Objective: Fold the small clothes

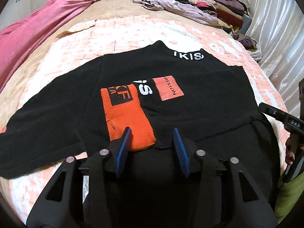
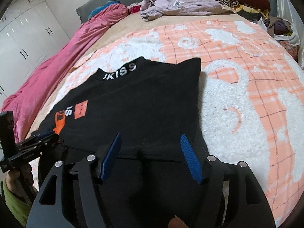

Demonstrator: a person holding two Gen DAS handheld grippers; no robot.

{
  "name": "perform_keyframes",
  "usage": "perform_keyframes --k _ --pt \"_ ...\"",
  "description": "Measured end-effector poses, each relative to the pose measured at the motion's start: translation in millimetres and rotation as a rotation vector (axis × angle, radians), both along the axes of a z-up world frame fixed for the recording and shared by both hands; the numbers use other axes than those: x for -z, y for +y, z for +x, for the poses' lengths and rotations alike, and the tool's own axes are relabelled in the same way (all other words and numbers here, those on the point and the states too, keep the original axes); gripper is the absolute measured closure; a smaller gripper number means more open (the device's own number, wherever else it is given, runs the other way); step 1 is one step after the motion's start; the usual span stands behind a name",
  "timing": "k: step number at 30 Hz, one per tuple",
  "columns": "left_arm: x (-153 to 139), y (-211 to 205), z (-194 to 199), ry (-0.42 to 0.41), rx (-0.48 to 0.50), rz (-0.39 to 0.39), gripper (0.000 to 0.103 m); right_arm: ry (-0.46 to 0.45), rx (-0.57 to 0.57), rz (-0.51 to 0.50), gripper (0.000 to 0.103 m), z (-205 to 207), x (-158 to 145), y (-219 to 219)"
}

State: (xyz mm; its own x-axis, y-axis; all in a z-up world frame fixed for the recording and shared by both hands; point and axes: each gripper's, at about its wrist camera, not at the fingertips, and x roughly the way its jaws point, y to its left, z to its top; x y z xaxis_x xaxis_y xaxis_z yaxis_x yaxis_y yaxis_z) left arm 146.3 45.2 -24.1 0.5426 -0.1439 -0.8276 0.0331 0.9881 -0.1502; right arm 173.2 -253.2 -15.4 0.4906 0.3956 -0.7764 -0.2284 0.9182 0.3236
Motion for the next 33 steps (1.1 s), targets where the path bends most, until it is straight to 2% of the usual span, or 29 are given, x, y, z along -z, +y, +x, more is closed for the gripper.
perform_keyframes --k 5,7,8,9,11,15,24,33 --pt "-11.3 0.1 -8.1 -0.022 -0.004 0.004 0.050 -0.027 0.033 0.027 0.033 -8.4 -14.1 -12.6" --pt "-17.5 1.7 -12.5 -0.036 -0.013 0.012 0.039 -0.042 0.045 0.035 0.033 -12.3 -21.8 -17.0" --pt "-20.5 2.8 -14.7 -0.043 -0.017 0.015 0.034 -0.049 0.048 0.040 0.029 -13.5 -25.6 -18.6" --pt "-23.2 4.0 -16.6 -0.047 -0.022 0.020 0.031 -0.058 0.053 0.041 0.019 -14.7 -30.0 -20.0" --pt "-28.7 7.4 -20.5 -0.058 -0.033 0.026 0.024 -0.094 0.057 0.037 0.017 -18.6 -41.9 -21.2" --pt "-38.0 14.7 -25.8 -0.081 -0.061 0.027 0.018 -0.147 0.045 0.027 0.012 -24.1 -62.5 -18.5" --pt "-48.7 29.2 -34.3 -0.100 -0.095 -0.003 0.012 -0.187 0.026 0.012 0.012 -26.7 -79.8 -7.8" --pt "-58.3 45.9 -45.6 -0.118 -0.136 -0.008 0.010 -0.237 0.022 0.004 0.012 -30.7 -103.2 -3.3"
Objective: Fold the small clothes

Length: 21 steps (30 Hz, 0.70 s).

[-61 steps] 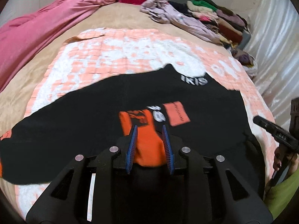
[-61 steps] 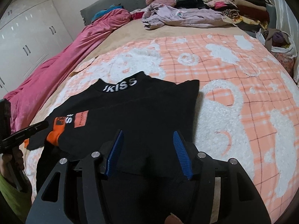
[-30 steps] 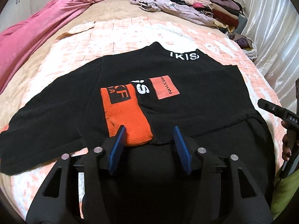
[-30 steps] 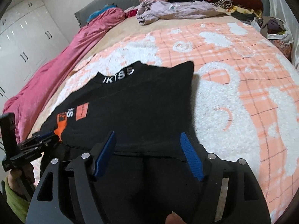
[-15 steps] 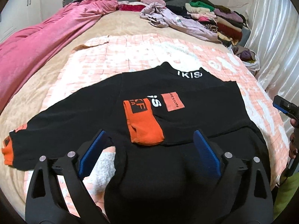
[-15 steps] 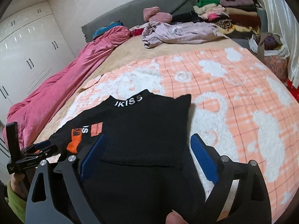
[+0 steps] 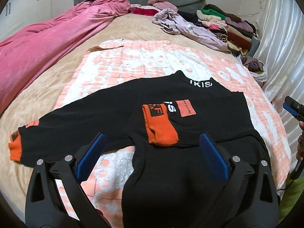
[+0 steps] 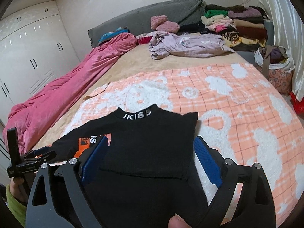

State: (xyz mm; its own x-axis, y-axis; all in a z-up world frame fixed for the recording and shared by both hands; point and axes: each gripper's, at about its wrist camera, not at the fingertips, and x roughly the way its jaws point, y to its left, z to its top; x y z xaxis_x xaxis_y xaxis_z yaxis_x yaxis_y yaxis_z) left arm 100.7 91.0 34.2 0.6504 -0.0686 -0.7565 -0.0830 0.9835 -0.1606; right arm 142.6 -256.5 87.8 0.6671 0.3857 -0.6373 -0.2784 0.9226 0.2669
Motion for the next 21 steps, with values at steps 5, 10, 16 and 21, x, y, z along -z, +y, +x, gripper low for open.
perform_keyframes --k 5,10,16,21 --pt "-6.6 9.8 -7.7 -0.017 -0.021 -0.005 0.010 -0.013 -0.003 0.036 0.012 0.1 -13.4 0.1" --pt "-12.9 23.9 -17.1 -0.033 -0.059 -0.004 0.010 -0.050 -0.031 0.055 0.012 -1.2 -32.1 11.4" --pt "-16.1 48.2 -28.6 -0.039 -0.118 -0.004 0.010 -0.080 -0.096 0.051 0.012 -3.1 -44.8 33.1" --pt "-14.7 73.5 -39.5 -0.038 -0.179 -0.004 0.010 -0.057 -0.170 0.042 0.012 -4.2 -33.8 60.1"
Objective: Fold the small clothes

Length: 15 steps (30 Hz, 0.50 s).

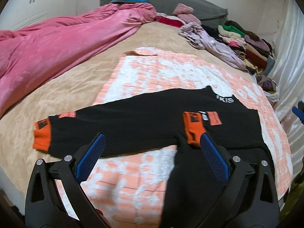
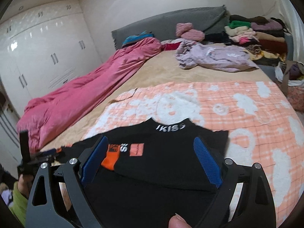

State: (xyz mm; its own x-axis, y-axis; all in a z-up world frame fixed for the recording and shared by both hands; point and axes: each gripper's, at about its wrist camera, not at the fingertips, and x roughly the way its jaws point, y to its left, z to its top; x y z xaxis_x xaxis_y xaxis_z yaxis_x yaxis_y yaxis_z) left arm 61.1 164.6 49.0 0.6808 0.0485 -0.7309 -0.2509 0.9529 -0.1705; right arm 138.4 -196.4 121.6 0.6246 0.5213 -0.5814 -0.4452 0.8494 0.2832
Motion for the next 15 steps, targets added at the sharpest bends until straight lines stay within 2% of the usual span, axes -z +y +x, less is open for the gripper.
perform_keyframes --k 15 --pt "25.1 66.1 -30.7 0.050 -0.152 -0.030 0.010 0.055 -0.198 -0.154 0.012 -21.8 68.8 91.5"
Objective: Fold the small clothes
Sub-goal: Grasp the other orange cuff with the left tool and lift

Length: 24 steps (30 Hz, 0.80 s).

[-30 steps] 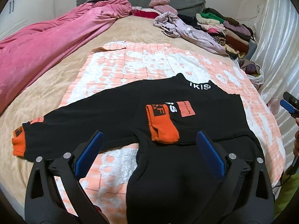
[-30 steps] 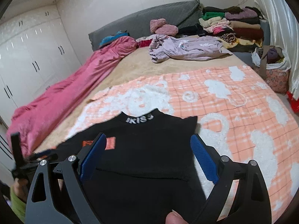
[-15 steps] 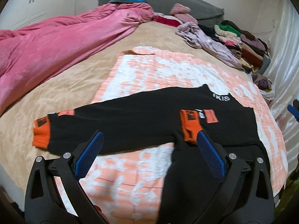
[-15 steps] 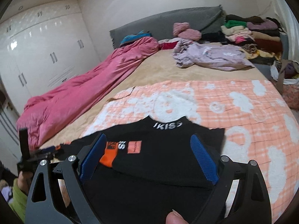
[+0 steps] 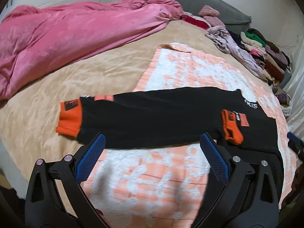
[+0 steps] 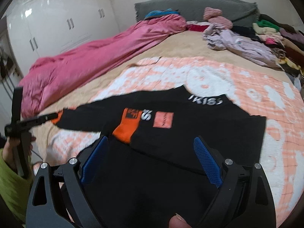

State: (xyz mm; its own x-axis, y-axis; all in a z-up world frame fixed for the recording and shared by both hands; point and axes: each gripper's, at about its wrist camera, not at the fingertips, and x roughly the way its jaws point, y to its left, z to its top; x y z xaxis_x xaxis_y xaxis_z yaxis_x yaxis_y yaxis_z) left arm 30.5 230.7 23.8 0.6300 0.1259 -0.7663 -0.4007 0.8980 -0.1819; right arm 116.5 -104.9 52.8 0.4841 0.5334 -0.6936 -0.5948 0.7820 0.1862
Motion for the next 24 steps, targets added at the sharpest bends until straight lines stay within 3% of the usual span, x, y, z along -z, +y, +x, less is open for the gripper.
perform_keyframes --k 13,24 --pt "36.0 78.2 -30.9 0.052 -0.225 -0.081 0.010 0.027 -0.083 -0.080 0.012 -4.7 46.3 38.2" --pt "67.4 129.6 -47.6 0.021 -0.419 -0.265 0.010 0.053 -0.137 -0.127 0.012 -5.7 76.0 59.5"
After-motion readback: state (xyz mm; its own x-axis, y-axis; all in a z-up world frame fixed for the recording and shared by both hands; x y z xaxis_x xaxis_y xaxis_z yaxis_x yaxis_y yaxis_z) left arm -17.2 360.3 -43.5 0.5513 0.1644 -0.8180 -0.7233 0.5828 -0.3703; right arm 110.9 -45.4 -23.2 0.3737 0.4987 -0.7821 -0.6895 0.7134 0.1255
